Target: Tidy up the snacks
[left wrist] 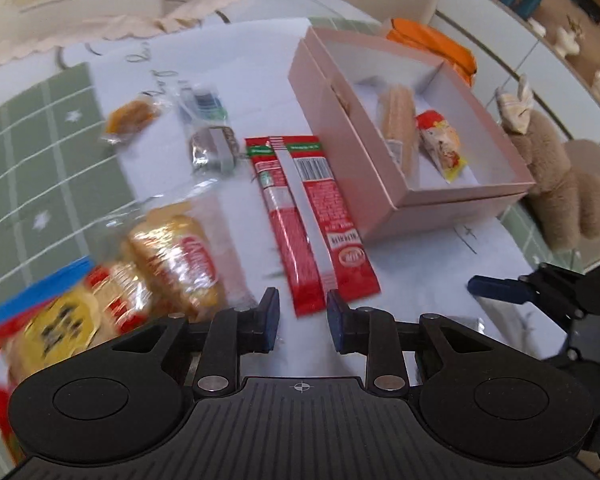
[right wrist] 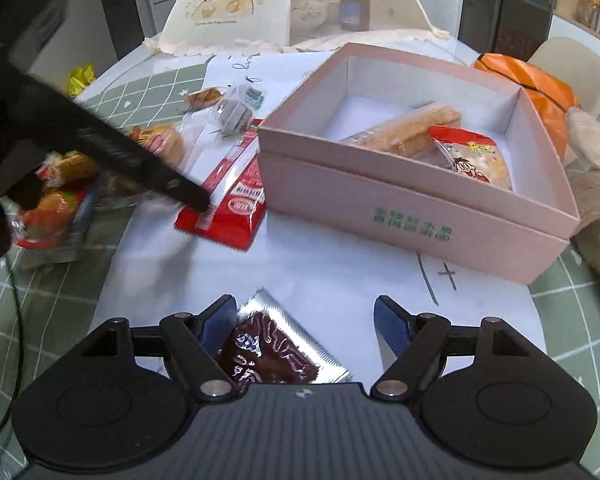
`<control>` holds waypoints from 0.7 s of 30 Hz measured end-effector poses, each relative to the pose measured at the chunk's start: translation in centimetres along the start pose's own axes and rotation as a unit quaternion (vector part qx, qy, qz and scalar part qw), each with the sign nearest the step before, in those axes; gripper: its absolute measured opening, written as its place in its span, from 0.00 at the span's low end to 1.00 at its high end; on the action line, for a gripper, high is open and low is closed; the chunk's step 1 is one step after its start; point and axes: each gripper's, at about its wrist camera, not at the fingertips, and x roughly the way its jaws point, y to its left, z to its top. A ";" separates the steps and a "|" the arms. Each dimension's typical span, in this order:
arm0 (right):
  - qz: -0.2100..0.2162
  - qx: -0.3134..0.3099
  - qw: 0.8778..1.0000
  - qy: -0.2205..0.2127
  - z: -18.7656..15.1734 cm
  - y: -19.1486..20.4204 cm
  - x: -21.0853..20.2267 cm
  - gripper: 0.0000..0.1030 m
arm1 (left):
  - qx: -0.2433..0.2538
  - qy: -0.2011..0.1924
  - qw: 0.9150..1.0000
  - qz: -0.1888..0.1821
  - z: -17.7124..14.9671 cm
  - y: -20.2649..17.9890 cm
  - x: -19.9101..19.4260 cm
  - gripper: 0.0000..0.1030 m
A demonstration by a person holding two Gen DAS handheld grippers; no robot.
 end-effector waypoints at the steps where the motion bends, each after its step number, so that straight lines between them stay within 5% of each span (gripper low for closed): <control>1: 0.007 0.000 1.000 0.000 0.0 0.0 -0.4 0.74 | 0.003 -0.010 1.000 0.006 -0.2 -0.1 -1.2 0.29; 9: -0.029 -0.032 0.992 -0.116 5.8 -1.5 -7.6 0.74 | 0.069 -0.107 0.989 0.071 3.4 -2.6 -11.3 0.31; 14: -0.037 0.021 0.980 -0.196 12.0 -3.7 -12.7 0.76 | 0.029 -0.186 0.975 0.116 4.8 -1.3 -17.0 0.31; 17: -0.010 0.048 0.979 -0.199 14.4 -4.3 -13.2 0.82 | -0.026 -0.196 0.973 0.118 4.0 1.0 -18.0 0.31; 21: 0.007 0.055 0.987 -0.151 15.0 -2.7 -9.3 0.82 | -0.070 -0.165 0.978 0.109 1.1 4.0 -15.8 0.31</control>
